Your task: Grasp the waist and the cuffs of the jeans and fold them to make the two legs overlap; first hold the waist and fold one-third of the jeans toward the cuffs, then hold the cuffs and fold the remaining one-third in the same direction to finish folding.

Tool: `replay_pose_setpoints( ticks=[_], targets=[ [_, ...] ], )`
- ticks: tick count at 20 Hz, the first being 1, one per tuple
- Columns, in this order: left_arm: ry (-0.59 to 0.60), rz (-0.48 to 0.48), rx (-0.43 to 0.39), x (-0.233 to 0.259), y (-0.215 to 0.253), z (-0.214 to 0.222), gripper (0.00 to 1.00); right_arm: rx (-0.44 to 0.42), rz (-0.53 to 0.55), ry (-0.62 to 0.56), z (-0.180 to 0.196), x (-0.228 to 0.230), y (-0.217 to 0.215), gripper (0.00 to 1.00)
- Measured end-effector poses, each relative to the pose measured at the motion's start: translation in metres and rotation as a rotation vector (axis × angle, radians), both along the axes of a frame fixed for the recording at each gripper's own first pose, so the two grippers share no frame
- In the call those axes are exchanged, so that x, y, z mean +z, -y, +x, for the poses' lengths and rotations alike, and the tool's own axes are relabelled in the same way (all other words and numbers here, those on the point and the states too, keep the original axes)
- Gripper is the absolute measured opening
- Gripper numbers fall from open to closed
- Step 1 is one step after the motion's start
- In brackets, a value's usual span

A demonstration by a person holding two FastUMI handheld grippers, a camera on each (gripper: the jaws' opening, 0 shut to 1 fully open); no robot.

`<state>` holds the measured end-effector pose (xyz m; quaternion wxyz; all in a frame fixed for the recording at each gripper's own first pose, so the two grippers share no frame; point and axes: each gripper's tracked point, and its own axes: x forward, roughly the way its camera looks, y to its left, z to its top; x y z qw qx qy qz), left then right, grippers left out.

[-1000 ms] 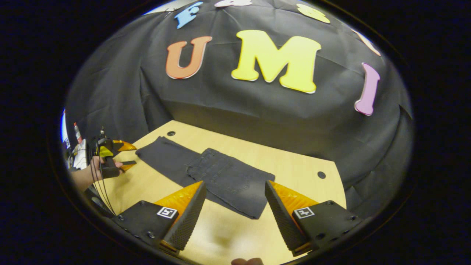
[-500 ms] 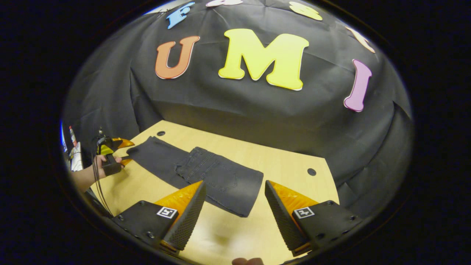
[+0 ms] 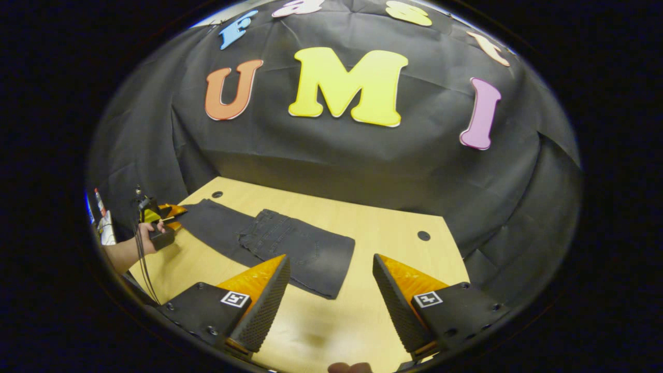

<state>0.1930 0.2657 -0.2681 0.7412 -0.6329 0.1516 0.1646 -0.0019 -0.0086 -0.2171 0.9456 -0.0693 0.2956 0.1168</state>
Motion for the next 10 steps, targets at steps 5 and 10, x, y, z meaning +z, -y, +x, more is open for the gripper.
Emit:
replay_pose_setpoints(
  ticks=[5, 10],
  targets=[
    [0.096, 0.113, -0.098, 0.087, 0.038, 0.023, 0.14, -0.058, 0.019, 0.032, -0.017, 0.012, 0.027, 0.98],
    [0.227, 0.289, -0.285, 0.180, 0.141, 0.050, 0.12, -0.136, 0.042, 0.055, -0.041, 0.019, 0.065, 0.99]
  ],
)
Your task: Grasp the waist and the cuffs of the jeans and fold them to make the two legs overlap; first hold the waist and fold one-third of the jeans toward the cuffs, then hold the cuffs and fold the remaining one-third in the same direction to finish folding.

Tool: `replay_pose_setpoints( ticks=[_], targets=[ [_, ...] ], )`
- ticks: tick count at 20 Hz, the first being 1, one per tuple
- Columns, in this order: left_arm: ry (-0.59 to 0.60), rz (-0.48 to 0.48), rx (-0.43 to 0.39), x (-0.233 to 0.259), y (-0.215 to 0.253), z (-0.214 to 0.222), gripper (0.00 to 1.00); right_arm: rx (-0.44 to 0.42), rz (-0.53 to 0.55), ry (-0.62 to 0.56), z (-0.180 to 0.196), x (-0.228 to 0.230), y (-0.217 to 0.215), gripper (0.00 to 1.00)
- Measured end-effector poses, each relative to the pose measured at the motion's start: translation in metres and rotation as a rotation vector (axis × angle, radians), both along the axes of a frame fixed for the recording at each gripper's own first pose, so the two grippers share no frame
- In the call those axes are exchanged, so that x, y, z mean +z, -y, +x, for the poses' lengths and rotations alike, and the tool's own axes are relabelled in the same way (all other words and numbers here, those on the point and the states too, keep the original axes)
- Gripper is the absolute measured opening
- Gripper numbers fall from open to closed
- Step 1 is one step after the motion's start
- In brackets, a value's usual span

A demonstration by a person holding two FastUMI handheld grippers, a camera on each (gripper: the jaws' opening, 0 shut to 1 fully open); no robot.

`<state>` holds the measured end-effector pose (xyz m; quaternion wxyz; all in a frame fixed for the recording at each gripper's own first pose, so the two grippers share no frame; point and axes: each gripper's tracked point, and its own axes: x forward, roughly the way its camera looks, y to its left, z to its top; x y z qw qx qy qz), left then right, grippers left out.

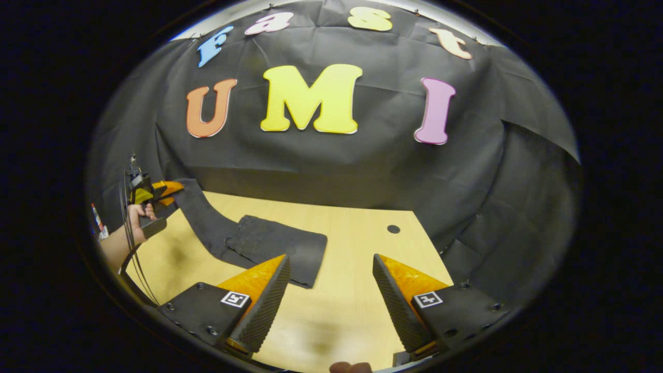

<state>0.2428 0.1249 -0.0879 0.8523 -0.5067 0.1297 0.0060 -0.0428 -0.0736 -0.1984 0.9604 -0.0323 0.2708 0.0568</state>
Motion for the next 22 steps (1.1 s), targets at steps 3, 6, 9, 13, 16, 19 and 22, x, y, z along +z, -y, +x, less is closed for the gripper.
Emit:
replay_pose_setpoints(
  ticks=[3, 6, 9, 13, 16, 19, 22],
  targets=[
    [0.057, 0.098, -0.144, 0.026, 0.078, 0.004, 0.12, -0.061, -0.005, 0.002, -0.017, 0.004, 0.027, 0.99],
    [0.075, 0.163, -0.291, 0.019, 0.157, 0.009, 0.12, -0.136, -0.005, 0.015, -0.036, 0.009, 0.059, 0.99],
    [0.058, 0.236, -0.416, -0.016, 0.208, 0.022, 0.12, -0.209, -0.014, 0.006, -0.053, 0.006, 0.090, 0.99],
    [-0.012, 0.368, -0.505, -0.077, 0.250, 0.015, 0.12, -0.274, -0.035, -0.034, -0.069, -0.004, 0.119, 0.99],
    [-0.060, 0.461, -0.537, -0.114, 0.275, 0.008, 0.12, -0.300, -0.038, -0.058, -0.076, -0.011, 0.132, 0.98],
    [-0.097, 0.523, -0.571, -0.138, 0.293, -0.002, 0.13, -0.299, -0.038, -0.067, -0.074, -0.013, 0.132, 0.99],
    [-0.131, 0.562, -0.588, -0.153, 0.296, -0.006, 0.25, -0.279, -0.041, -0.075, -0.071, -0.017, 0.130, 0.98]
  ],
)
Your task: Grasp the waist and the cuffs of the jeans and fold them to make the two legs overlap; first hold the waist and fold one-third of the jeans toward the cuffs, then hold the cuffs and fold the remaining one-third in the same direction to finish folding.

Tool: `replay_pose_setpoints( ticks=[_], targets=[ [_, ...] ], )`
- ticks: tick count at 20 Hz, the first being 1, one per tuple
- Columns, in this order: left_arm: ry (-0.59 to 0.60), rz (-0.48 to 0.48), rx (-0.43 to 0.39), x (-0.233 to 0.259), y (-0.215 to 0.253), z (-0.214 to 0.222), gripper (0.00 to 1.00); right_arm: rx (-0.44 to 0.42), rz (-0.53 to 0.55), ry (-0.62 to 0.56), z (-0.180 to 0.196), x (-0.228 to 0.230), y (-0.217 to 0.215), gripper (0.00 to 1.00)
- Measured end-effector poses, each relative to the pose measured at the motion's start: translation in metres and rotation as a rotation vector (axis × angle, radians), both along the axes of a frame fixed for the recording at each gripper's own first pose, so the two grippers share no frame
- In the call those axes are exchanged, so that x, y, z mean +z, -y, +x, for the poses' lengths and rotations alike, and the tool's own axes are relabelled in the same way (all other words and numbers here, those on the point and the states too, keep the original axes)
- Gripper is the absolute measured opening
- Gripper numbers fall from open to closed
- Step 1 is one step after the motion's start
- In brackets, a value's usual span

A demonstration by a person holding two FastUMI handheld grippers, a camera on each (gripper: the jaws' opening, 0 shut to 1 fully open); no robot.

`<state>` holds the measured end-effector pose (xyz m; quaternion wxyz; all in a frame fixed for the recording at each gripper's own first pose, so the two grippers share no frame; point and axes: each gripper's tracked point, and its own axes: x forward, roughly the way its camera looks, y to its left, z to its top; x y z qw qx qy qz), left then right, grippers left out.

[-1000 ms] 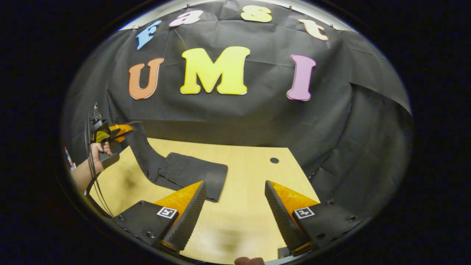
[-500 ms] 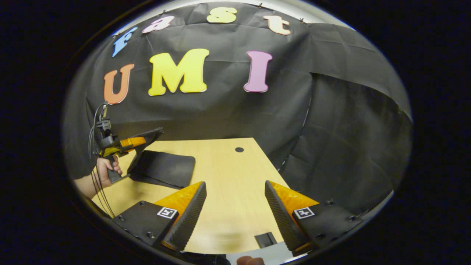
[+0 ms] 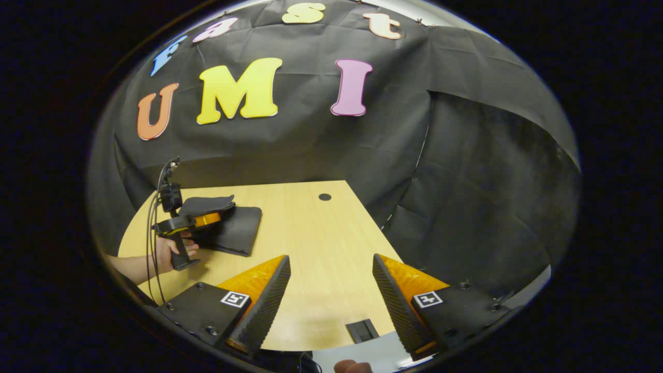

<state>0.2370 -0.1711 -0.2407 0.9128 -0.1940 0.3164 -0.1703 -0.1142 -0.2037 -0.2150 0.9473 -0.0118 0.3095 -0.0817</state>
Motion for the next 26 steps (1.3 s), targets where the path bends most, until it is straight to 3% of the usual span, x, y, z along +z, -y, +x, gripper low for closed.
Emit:
replay_pose_setpoints(
  ticks=[1, 5, 6, 9, 13, 15, 16, 22, 26],
  targets=[
    [-0.004, 0.017, -0.004, -0.006, 0.000, 0.000, 0.29, 0.004, 0.005, -0.001, 0.001, 0.000, -0.001, 0.98],
    [-0.024, 0.092, -0.026, -0.015, 0.004, -0.009, 0.65, 0.018, 0.016, 0.002, 0.006, 0.000, -0.004, 0.99],
    [-0.022, 0.110, -0.028, -0.015, 0.004, -0.011, 0.89, 0.026, 0.018, 0.004, 0.009, 0.000, -0.005, 0.99],
    [0.026, 0.119, -0.051, 0.009, 0.002, -0.014, 0.91, 0.048, 0.025, 0.018, 0.031, 0.003, -0.023, 0.98],
    [0.165, 0.219, -0.016, 0.066, -0.028, -0.007, 0.91, 0.080, 0.053, 0.059, 0.050, 0.012, -0.041, 0.99],
    [0.245, 0.284, 0.038, 0.107, -0.059, -0.004, 0.91, 0.109, 0.064, 0.095, 0.064, 0.023, -0.056, 0.99],
    [0.286, 0.301, 0.076, 0.129, -0.075, -0.003, 0.96, 0.121, 0.071, 0.127, 0.073, 0.034, -0.064, 0.98],
    [0.475, 0.287, 0.246, 0.270, -0.148, -0.026, 1.00, 0.254, 0.091, 0.373, 0.119, 0.108, -0.138, 0.99],
    [0.554, 0.303, 0.332, 0.341, -0.169, -0.056, 0.99, 0.327, 0.142, 0.492, 0.129, 0.152, -0.186, 0.99]
  ],
)
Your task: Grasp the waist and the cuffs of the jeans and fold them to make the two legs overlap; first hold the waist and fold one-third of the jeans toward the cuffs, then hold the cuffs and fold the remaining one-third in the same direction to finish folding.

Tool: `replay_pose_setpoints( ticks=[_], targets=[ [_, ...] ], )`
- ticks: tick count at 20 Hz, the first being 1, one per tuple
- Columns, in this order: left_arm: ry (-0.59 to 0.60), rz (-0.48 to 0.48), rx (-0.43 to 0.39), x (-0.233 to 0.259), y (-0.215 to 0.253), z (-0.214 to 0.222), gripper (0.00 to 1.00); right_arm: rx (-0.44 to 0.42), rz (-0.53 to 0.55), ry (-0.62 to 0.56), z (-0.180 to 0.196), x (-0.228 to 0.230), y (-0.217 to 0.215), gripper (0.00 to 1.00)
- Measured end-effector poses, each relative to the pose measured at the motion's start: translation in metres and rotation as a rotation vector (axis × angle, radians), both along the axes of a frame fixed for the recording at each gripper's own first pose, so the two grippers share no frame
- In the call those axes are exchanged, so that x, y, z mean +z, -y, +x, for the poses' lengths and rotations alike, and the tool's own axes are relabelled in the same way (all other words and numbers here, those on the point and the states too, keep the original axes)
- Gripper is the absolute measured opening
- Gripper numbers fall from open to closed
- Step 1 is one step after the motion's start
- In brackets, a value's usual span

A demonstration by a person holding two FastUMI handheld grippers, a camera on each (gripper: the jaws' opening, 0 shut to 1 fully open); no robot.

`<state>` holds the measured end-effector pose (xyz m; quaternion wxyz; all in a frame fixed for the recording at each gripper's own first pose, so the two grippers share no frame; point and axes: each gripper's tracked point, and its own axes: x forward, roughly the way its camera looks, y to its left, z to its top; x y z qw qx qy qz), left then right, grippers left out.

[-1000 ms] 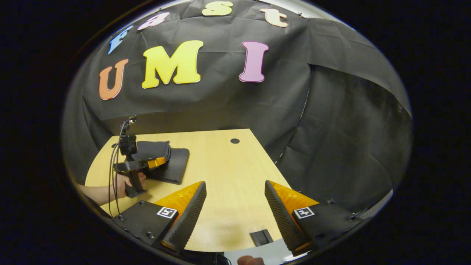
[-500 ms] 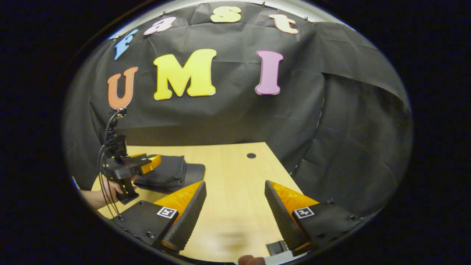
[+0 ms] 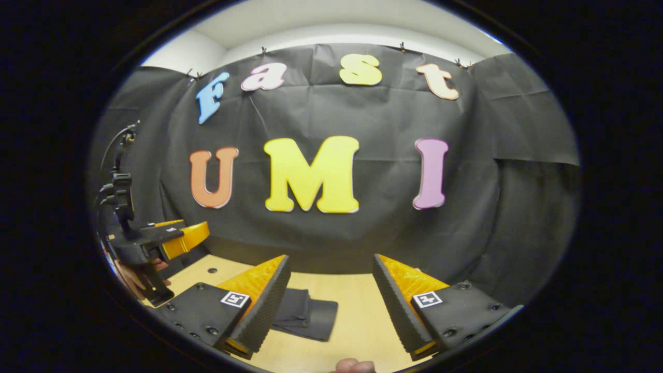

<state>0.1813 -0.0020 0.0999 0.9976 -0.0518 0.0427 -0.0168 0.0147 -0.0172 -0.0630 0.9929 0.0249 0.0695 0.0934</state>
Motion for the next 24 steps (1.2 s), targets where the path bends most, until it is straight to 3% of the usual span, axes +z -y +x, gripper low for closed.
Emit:
replay_pose_setpoints(
  ticks=[5, 12, 24],
  targets=[
    [0.039, 0.010, 0.062, 0.030, -0.018, -0.042, 0.98, 0.043, 0.015, 0.076, -0.003, 0.020, -0.038, 0.99],
    [0.040, 0.005, 0.092, 0.022, -0.013, -0.078, 0.99, -0.004, -0.049, 0.169, -0.020, 0.027, -0.042, 0.99],
    [0.028, 0.019, 0.109, 0.016, -0.015, -0.084, 0.99, -0.011, -0.052, 0.132, -0.023, 0.015, -0.048, 0.99]
  ],
)
